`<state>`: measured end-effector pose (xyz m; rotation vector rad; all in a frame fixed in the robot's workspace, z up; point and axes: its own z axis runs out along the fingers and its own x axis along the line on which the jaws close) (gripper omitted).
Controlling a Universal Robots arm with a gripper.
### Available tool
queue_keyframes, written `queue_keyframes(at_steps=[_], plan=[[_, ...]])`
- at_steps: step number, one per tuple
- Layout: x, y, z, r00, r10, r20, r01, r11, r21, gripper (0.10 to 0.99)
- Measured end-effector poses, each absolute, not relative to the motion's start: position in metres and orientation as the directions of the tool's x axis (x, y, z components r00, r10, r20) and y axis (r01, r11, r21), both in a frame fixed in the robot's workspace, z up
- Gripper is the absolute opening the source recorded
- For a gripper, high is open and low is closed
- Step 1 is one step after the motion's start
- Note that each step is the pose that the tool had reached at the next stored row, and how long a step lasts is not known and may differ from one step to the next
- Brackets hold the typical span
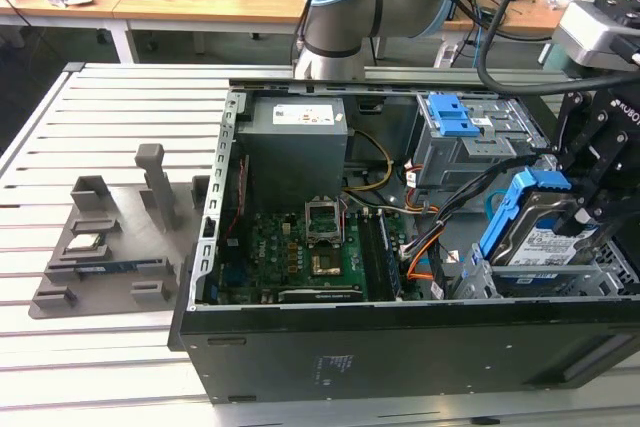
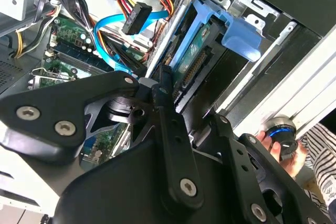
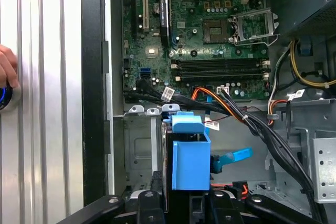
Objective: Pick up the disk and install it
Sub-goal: 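Insert the disk into the insertion slot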
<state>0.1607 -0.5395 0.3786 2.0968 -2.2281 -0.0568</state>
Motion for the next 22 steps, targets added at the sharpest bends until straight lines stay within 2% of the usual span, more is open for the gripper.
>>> queue_keyframes(at_steps=[5,6,11,12,15,22], plan=[[0.1608,-0.5394,0.3781,-0.059,-0.998,0.033,-0.995,0.062,0.083,0.361],[0.1608,-0.5394,0.3784,-0.059,-0.998,0.034,-0.995,0.062,0.083,0.42],[0.1607,-0.5395,0.3782,-0.059,-0.998,0.034,-0.995,0.062,0.083,0.408],[0.1607,-0.5394,0.3782,-0.059,-0.998,0.034,-0.995,0.062,0.083,0.278],[0.1607,-0.5394,0.3781,-0.059,-0.998,0.034,-0.995,0.062,0.083,0.106],[0.1607,-0.5394,0.3778,-0.059,-0.998,0.034,-0.995,0.062,0.083,0.106]])
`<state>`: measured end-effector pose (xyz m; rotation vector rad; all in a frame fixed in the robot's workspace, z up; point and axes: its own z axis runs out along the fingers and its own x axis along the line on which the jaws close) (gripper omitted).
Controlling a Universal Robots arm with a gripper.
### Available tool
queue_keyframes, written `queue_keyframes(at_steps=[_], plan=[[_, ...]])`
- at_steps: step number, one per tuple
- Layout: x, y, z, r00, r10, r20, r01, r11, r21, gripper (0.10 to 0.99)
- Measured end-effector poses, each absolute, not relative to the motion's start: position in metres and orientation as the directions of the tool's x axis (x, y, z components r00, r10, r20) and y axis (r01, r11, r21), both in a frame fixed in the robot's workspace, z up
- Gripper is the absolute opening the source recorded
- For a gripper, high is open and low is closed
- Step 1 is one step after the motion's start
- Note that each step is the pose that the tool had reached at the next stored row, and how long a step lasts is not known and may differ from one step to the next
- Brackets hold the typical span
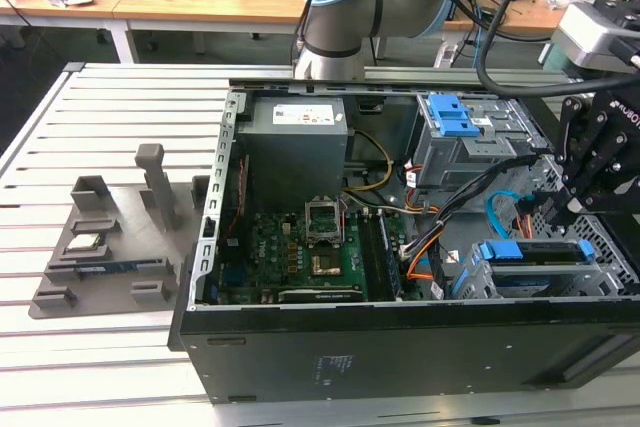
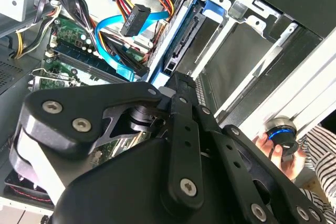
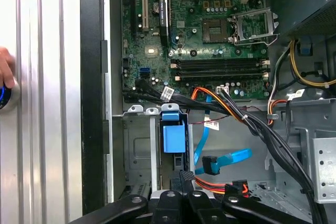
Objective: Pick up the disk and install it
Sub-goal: 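Insert the disk into the insertion slot, then insert the first disk wire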
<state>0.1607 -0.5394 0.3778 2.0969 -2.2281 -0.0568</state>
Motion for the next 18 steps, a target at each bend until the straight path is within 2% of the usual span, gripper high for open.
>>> queue_keyframes(at_steps=[8,18], plan=[[0.172,-0.537,0.377,-0.059,-0.998,0.034,-0.995,0.062,0.083,0.106],[0.18,-0.516,0.377,-0.059,-0.998,0.034,-0.995,0.061,0.083,0.106]])
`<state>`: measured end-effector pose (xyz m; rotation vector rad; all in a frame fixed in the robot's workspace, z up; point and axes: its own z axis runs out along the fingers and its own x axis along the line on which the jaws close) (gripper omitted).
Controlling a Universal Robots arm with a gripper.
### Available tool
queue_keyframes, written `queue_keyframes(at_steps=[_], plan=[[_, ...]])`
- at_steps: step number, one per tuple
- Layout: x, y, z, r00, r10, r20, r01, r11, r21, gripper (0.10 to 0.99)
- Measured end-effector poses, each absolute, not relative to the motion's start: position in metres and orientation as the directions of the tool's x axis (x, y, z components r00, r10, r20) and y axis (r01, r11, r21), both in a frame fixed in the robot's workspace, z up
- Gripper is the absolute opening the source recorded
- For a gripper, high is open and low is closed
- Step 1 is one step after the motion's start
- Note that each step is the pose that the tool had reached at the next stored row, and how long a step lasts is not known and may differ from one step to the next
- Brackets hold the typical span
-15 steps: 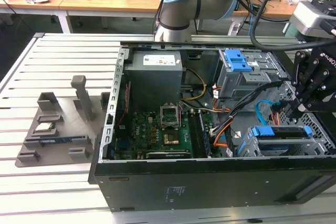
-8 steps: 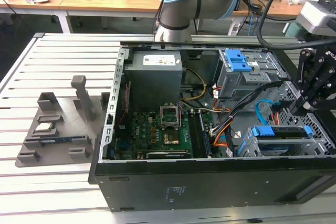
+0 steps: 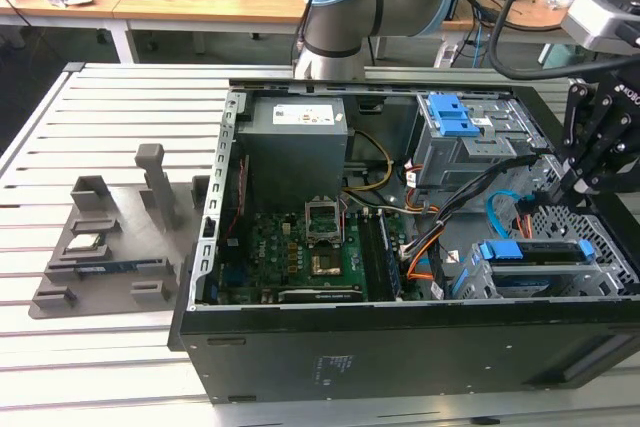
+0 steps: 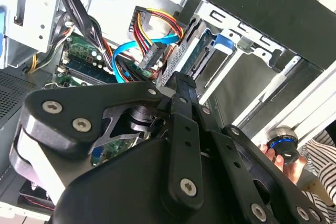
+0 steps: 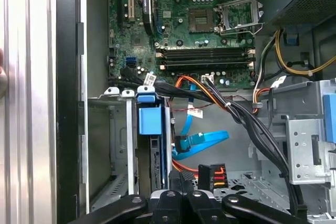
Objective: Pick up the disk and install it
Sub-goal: 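Insert the first disk wire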
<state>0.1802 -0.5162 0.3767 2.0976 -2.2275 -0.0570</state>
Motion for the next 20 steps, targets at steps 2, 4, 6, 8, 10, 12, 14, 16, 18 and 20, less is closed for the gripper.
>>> queue_keyframes(at_steps=[2,4,6,8,10,12,14,16,18,20], plan=[[0.181,-0.515,0.377,-0.059,-0.998,0.034,-0.995,0.061,0.083,0.106],[0.182,-0.511,0.374,-0.059,-0.998,0.034,-0.995,0.061,0.083,0.106],[0.183,-0.509,0.373,-0.059,-0.998,0.034,-0.995,0.061,0.083,0.106],[0.183,-0.504,0.371,-0.059,-0.998,0.034,-0.995,0.061,0.083,0.106],[0.183,-0.502,0.371,-0.059,-0.998,0.034,-0.995,0.061,0.083,0.106],[0.183,-0.501,0.371,-0.059,-0.998,0.034,-0.995,0.061,0.083,0.106],[0.183,-0.501,0.371,-0.059,-0.998,0.034,-0.995,0.061,0.083,0.114],[0.183,-0.501,0.371,-0.059,-0.998,0.034,-0.995,0.061,0.083,0.235],[0.183,-0.501,0.371,-0.059,-0.998,0.034,-0.995,0.061,0.083,0.294],[0.183,-0.5,0.37,-0.059,-0.998,0.035,-0.995,0.061,0.083,0.361]])
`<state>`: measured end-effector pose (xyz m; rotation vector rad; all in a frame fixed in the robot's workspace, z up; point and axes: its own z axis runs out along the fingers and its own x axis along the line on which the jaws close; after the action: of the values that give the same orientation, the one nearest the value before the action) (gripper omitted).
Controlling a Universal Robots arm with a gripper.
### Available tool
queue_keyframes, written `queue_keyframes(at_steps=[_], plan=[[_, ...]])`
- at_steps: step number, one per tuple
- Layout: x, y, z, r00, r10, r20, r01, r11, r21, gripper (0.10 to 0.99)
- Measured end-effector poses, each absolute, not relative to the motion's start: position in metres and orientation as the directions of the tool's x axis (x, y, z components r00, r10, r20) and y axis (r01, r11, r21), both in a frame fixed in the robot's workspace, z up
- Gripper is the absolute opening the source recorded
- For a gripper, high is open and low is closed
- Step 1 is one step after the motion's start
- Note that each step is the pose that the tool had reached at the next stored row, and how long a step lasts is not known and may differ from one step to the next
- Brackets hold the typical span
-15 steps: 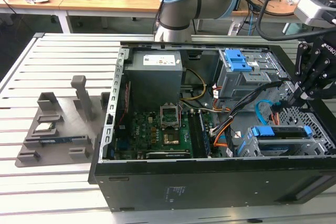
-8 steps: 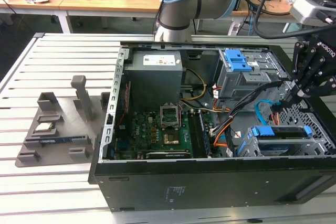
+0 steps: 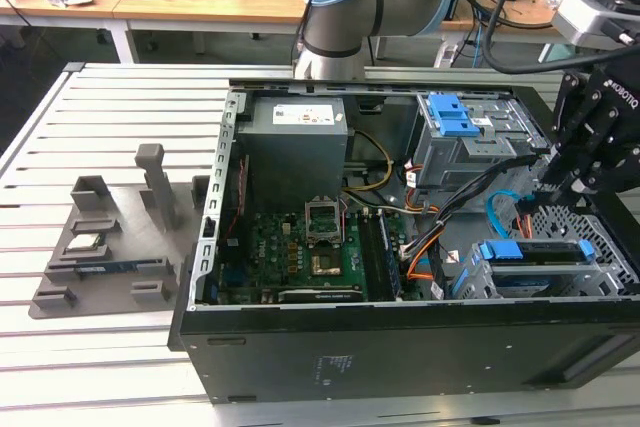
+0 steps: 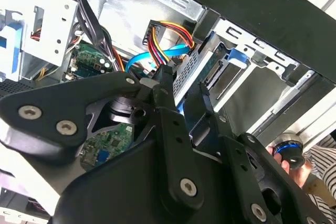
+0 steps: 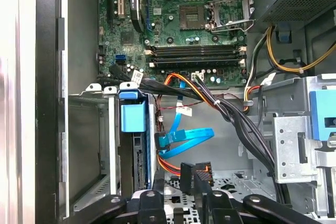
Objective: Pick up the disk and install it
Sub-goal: 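Insert the first disk wire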
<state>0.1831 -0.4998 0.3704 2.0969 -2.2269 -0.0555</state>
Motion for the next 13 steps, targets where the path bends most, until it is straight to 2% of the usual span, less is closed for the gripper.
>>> queue_keyframes(at_steps=[5,13], plan=[[0.183,-0.49,0.364,-0.059,-0.997,0.045,-0.995,0.062,0.082,0.361],[0.183,-0.49,0.355,-0.059,-0.997,0.054,-0.995,0.063,0.082,0.361]])
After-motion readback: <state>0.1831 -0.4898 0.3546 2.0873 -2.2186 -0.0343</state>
